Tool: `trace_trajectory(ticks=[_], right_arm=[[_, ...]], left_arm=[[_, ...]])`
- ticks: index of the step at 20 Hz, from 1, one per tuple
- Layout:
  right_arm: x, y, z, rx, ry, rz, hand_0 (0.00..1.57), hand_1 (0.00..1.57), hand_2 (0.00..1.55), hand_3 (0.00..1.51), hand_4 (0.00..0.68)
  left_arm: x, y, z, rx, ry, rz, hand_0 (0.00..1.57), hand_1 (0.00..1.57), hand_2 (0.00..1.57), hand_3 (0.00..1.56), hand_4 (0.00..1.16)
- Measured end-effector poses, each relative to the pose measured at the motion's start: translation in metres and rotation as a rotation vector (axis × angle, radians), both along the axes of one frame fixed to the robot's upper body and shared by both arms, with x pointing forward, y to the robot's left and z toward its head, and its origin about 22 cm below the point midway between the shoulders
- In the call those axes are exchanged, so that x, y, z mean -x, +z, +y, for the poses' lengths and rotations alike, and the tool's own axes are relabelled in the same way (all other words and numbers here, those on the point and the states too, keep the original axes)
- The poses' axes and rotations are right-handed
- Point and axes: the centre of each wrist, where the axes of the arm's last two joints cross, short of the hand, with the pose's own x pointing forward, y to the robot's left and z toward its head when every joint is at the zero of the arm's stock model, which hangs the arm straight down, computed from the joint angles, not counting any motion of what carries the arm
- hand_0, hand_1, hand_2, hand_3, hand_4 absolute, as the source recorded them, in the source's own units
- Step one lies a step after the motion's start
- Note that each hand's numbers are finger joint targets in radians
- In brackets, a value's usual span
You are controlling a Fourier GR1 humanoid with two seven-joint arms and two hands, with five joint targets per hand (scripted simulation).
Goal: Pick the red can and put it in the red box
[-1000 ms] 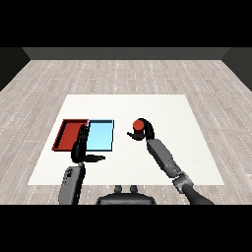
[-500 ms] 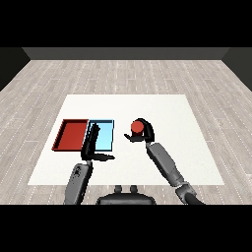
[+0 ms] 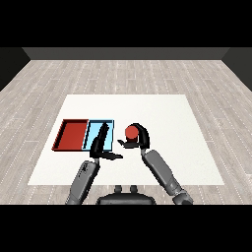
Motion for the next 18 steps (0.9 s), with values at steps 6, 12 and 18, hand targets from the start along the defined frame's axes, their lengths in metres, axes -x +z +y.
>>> trace_trajectory(ticks=[6,12,18], right_arm=[[0.001,0.0,0.001,-0.019,0.009,-0.007,1.46,1.46,1.45,1.39,0.632],[0.003,0.002,0.013,-0.017,0.02,-0.009,1.45,1.45,1.44,1.38,0.635],[0.005,0.003,0.019,-0.013,0.027,-0.007,1.44,1.44,1.43,1.38,0.637]], left_arm=[[-0.006,-0.006,-0.02,-0.007,-0.024,0.05,0.0,0.0,0.0,0.0,0.0],[-0.012,-0.025,-0.031,0.003,-0.046,0.09,0.0,0.0,0.0,0.0,0.0],[-0.015,-0.039,-0.032,0.01,-0.062,0.113,0.0,0.0,0.0,0.0,0.0]])
